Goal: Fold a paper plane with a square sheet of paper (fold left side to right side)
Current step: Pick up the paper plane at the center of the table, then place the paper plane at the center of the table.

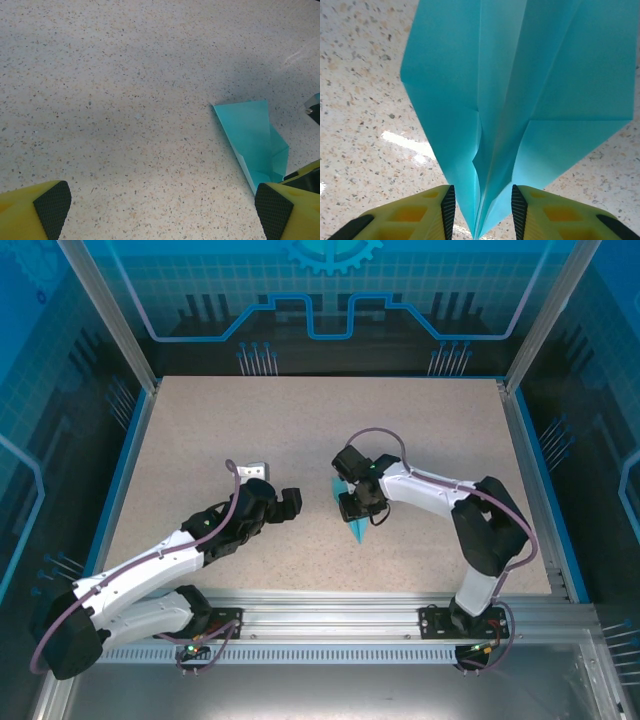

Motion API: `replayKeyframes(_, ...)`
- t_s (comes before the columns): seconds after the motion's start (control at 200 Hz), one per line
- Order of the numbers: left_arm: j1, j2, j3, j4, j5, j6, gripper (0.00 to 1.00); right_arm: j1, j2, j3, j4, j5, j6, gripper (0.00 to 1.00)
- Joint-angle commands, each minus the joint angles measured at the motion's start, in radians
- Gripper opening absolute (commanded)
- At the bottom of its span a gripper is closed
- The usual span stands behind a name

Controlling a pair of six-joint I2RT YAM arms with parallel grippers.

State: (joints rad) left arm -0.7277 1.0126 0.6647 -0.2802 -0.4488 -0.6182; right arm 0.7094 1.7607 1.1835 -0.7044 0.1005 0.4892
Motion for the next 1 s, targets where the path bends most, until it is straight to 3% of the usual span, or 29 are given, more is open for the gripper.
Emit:
replayKeyframes(0.0,-0.001,-0.001,0.006,-0.008,-0.008,0.028,0.99,0.017,0.041,0.001,0.001,-0.007,-0.004,0.37)
replayKeyframes(0.095,-0.001,0.003,0.007,-0.011,-0.008,0.029,0.99,0.017,0.075,0.012,0.006,-0.006,-0.004,0.36)
replayKeyframes(0.19,-0.002,0.002,0.007,-0.016,-0.008,0.030,0.99,0.014,0.082,0.027,0.005,0.016,0.004,0.28)
replayKeyframes(0.37,-0.002,0.003,0.013,-0.022,-0.008,0.035,0.99,-0.030,0.067,0.085,-0.028,0.014,0.018,0.05)
replayKeyframes(0.66,-0.002,-0.002,0.018,-0.028,0.001,0.032,0.98,-0.131,0.227,0.393,-0.197,0.125,0.061,0.07)
replayKeyframes(0.995,-0.002,0.000,0.037,-0.059,0.007,0.040,0.98,-0.164,0.412,0.588,-0.255,0.122,0.114,0.08)
